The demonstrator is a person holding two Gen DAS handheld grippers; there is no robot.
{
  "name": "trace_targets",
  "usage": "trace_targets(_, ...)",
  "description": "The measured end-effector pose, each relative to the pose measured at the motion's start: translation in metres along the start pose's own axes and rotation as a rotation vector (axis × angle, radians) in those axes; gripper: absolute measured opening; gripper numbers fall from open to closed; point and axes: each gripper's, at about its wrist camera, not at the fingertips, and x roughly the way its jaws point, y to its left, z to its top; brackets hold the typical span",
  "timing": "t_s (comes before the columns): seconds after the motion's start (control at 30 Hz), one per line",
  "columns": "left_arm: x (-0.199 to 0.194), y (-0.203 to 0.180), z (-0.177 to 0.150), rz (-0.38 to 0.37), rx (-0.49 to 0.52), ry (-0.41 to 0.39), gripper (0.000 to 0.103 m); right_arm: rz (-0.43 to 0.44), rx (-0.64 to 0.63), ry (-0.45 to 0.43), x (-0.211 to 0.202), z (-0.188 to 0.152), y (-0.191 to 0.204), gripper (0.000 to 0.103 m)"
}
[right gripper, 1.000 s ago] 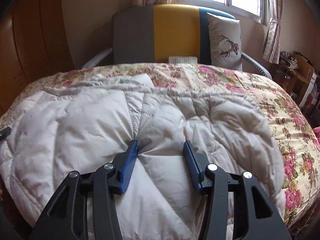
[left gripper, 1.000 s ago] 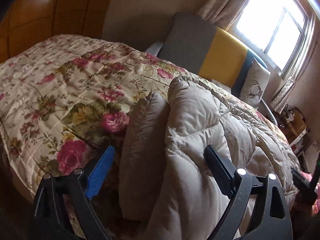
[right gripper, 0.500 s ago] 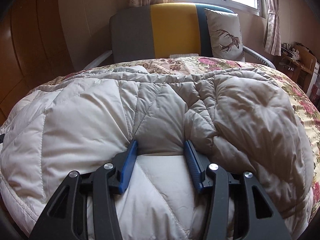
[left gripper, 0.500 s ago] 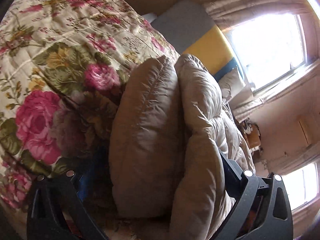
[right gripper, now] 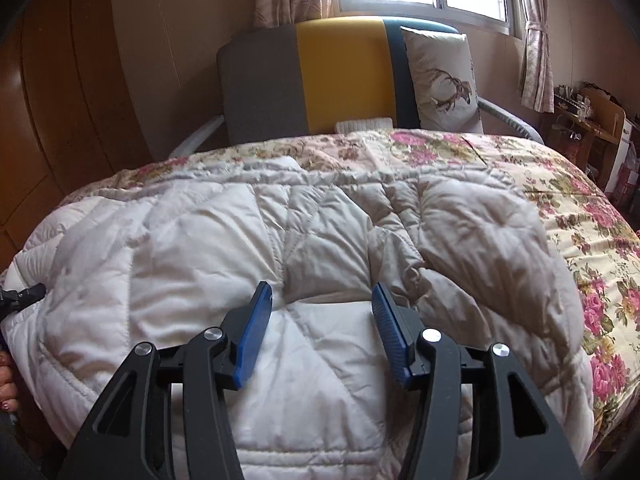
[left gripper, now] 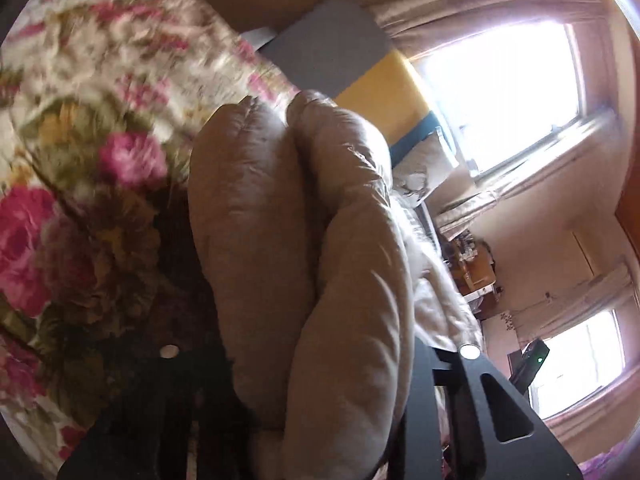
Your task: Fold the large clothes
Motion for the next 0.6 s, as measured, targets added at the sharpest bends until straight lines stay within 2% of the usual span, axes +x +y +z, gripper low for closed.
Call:
trace_targets(0.2,-0.036,-0.013,-0.004,-0.038,0.050,-0.032,0.021,0.057,-0.076,-0.017,0.002,0.010,0.037,0.054)
trace_targets(0.33,-0.066,-0.015,-0.008,-0.055,0.050,-0.076,0.021,0.120,-0.086,0.117,0.033,-0.010,0.060,0.055)
trace_targets(0.47,-0.080,-0.032,-0.014,-0.015,0.099,-0.089,0.021,0.013,-0.229,0.071,0.045,-0.034,0.090,0.055)
trace_targets(0.6,-0.084,-0.082,-0.017,-0.026,0.203,-0.123,0.021,0.049,-0.182,0.073,0.049,-0.035,0.081,0.055)
